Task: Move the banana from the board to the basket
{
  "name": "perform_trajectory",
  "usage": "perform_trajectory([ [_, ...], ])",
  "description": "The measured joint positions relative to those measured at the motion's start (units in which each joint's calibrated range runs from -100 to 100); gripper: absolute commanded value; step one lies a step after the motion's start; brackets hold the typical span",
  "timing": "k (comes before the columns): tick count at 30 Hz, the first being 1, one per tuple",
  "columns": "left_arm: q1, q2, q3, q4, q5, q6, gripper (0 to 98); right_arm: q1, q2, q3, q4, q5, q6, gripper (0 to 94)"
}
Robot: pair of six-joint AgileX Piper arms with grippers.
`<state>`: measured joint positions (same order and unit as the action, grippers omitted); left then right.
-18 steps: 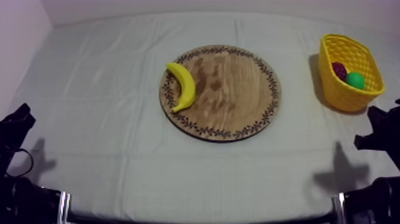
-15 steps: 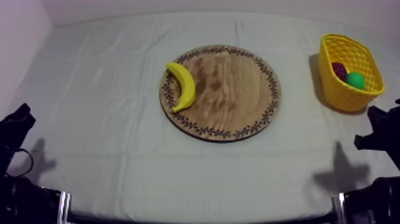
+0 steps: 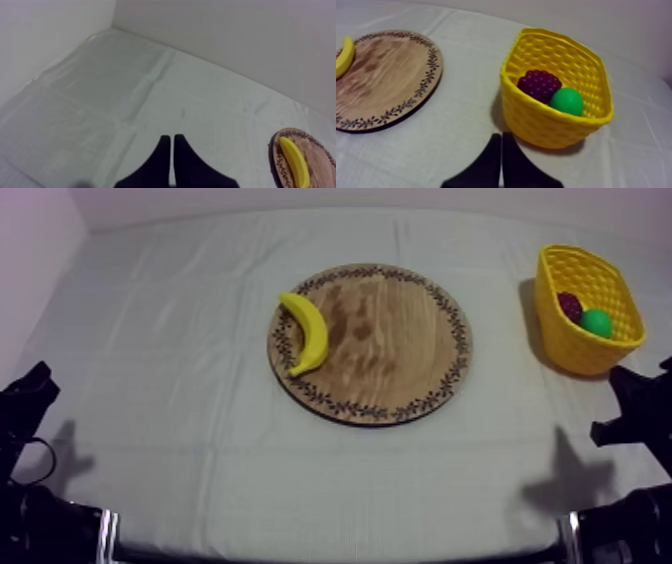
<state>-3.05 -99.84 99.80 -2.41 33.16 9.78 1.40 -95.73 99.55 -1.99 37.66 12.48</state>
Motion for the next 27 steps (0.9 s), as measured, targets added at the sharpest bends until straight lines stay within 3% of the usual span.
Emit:
perform_trajectory([
  [6,0.0,0.0,0.0,0.0,0.0,0.0,0.1,-5.77,0.0,0.0,-0.88,0.29,0.81,0.4],
  [11,0.0,0.0,0.0,0.0,0.0,0.0,0.1,-11.27,0.0,-0.07,-1.29,-0.2,-3.03,0.4],
  [19,0.0,0.0,0.0,0.0,0.0,0.0,0.1,-15.86,2.7,-1.9,1.99,2.14,-9.94,0.5],
  [24,0.0,0.0,0.0,0.0,0.0,0.0,0.1,-18.25,8.59,-5.53,4.28,1.31,-10.59,0.5],
  [27,0.0,0.0,0.0,0.0,0.0,0.0,0.1,-19.21,13.33,-9.92,3.81,0.27,-10.07,0.5],
])
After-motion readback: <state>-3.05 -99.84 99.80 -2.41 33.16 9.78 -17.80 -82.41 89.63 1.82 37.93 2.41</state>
